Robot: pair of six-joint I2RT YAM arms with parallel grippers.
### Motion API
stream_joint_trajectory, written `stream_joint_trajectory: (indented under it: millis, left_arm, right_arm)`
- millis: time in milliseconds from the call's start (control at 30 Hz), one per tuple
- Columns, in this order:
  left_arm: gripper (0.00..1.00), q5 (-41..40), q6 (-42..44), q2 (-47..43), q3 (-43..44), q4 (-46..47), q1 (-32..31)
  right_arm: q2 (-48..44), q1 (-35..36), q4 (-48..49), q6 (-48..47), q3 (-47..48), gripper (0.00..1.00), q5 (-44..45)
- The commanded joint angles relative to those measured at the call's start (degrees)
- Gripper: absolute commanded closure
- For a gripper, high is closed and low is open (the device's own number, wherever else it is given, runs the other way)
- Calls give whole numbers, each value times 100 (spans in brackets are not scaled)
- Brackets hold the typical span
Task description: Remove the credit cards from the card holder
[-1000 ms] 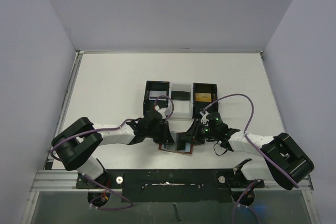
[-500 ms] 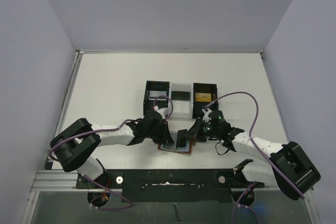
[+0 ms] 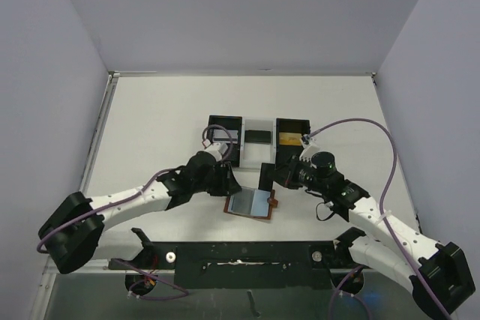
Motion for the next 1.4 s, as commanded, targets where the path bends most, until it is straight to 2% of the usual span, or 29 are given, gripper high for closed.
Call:
stream_joint_trajectory:
  millis: [0, 100, 133, 267, 367, 533, 667, 900, 1067, 1367]
  left_arm:
    - [56, -359, 449, -902, 139, -539, 502]
    - [33, -488, 634, -1507, 204, -981, 1072]
    - [30, -503, 773, -1700, 243, -1128, 1352]
    - [29, -589, 1317, -2214, 514, -1702, 2145]
    - [28, -711, 1790, -2291, 728, -1994, 2596]
    - [28, -1146, 2206, -2076, 593, -2053, 3141]
    - [28, -1169, 2303, -1770, 741, -2099, 3247]
    - [28, -1313, 2315, -1966, 673, -2028, 3256]
    - [27, -1376, 2342, -2176, 552, -1933, 3260]
    - [27, -1283, 2339, -2071, 561, -1892, 3254]
  right_arm:
    - [-369, 39, 142, -779, 322, 100, 667]
    - [-414, 129, 172, -1372, 564, 100, 1189]
    - [-381, 172, 142, -1602, 666, 100, 1347]
    - [-128, 495, 175, -2652, 1071, 100, 2098]
    - [74, 848, 573, -3637, 1121, 100, 2700]
    - [679, 1142, 1008, -5610, 1285, 100, 2850]
    - [1427, 1022, 950, -6174, 1750, 100, 2947]
    - [2402, 347, 1045, -6520, 2336, 100, 1796]
    - [3162, 299, 604, -7245, 2855, 100, 1292]
    - [4185, 275, 358, -8289, 3593, 100, 1702]
